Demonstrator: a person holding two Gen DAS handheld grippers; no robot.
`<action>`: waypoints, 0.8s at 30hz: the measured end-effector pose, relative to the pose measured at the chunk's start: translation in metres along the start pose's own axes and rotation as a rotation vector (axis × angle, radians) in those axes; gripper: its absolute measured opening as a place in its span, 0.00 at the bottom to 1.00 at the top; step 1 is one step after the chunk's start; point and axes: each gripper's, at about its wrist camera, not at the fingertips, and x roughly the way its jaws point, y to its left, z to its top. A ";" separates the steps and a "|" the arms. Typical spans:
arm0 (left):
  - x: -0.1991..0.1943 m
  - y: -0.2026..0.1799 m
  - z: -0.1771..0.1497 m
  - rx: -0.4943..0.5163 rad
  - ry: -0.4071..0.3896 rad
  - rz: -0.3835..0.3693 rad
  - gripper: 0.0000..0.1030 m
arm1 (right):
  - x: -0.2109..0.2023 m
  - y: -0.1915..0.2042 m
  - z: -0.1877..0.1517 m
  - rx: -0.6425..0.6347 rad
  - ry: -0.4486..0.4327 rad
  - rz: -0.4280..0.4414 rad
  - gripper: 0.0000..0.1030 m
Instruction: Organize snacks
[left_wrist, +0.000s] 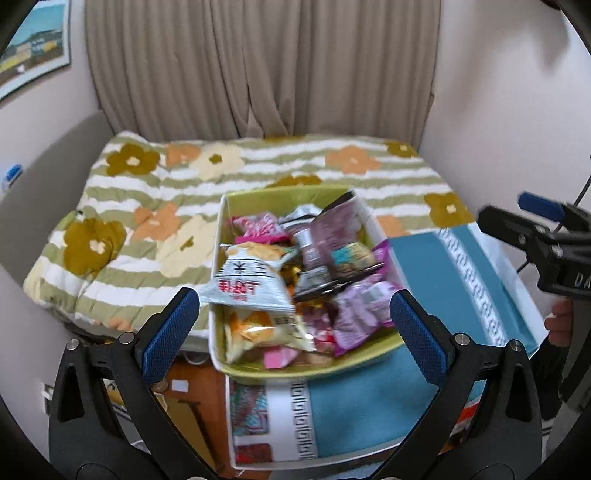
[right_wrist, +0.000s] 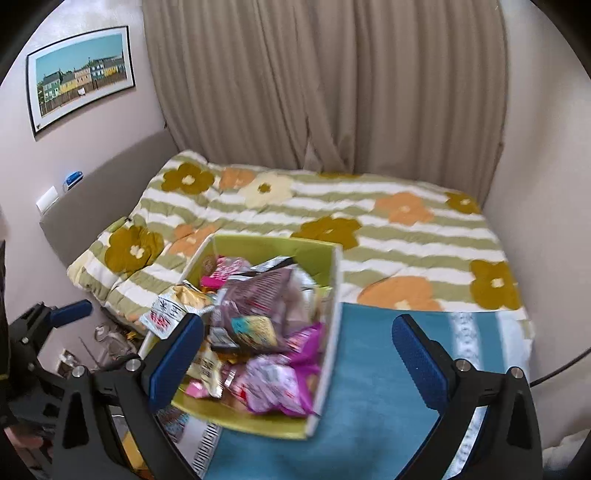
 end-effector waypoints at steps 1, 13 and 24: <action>-0.010 -0.006 -0.003 -0.012 -0.022 0.003 0.99 | -0.012 -0.006 -0.004 0.002 -0.015 -0.012 0.98; -0.082 -0.063 -0.041 -0.078 -0.174 0.059 0.99 | -0.111 -0.060 -0.065 0.079 -0.134 -0.186 0.99; -0.097 -0.092 -0.048 -0.028 -0.213 0.070 1.00 | -0.133 -0.076 -0.087 0.110 -0.167 -0.209 0.99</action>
